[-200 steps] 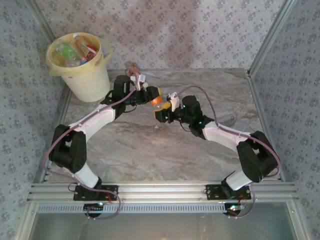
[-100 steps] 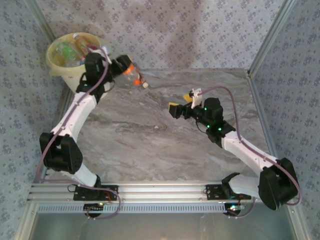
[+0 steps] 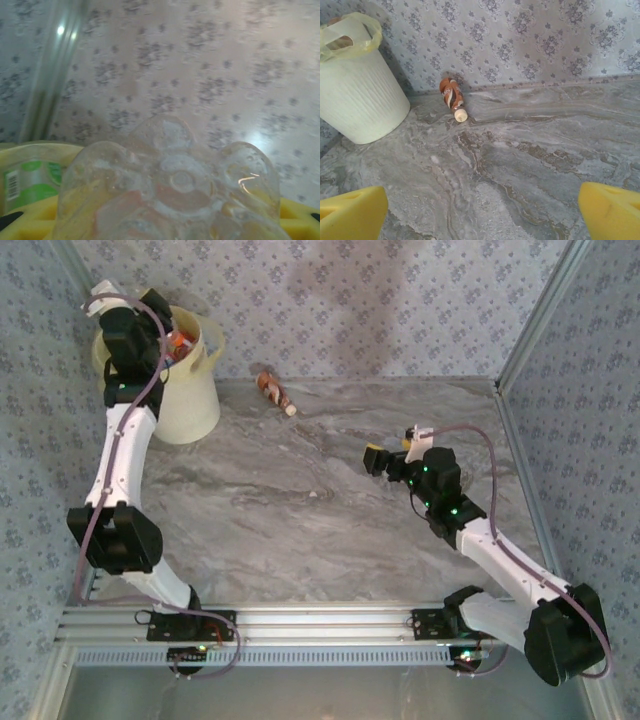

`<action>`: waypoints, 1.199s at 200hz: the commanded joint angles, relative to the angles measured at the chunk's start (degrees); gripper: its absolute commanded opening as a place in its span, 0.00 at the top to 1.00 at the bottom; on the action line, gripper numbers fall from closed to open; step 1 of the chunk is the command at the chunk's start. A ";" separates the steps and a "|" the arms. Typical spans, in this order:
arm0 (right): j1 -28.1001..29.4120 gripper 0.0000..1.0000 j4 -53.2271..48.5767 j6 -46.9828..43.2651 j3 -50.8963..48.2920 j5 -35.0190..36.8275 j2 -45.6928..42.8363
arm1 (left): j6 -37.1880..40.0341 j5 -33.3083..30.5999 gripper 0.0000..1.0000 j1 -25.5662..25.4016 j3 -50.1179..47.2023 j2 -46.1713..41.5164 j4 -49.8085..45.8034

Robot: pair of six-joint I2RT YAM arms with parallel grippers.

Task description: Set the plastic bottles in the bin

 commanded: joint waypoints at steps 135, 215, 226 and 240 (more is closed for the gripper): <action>-0.26 0.00 -4.14 1.03 1.09 1.99 1.26 | -10.55 6.23 0.09 5.66 50.89 28.41 -53.33; -0.26 0.00 -4.78 1.04 0.64 2.49 1.25 | -5.67 4.17 0.02 1.31 53.66 26.76 -54.93; -0.26 0.00 -4.48 1.07 0.44 2.97 1.34 | -4.57 4.01 0.02 -0.14 53.44 26.42 -54.59; -0.33 0.00 -4.36 1.18 0.43 3.94 1.34 | -2.98 3.67 0.02 -2.61 52.45 25.93 -53.61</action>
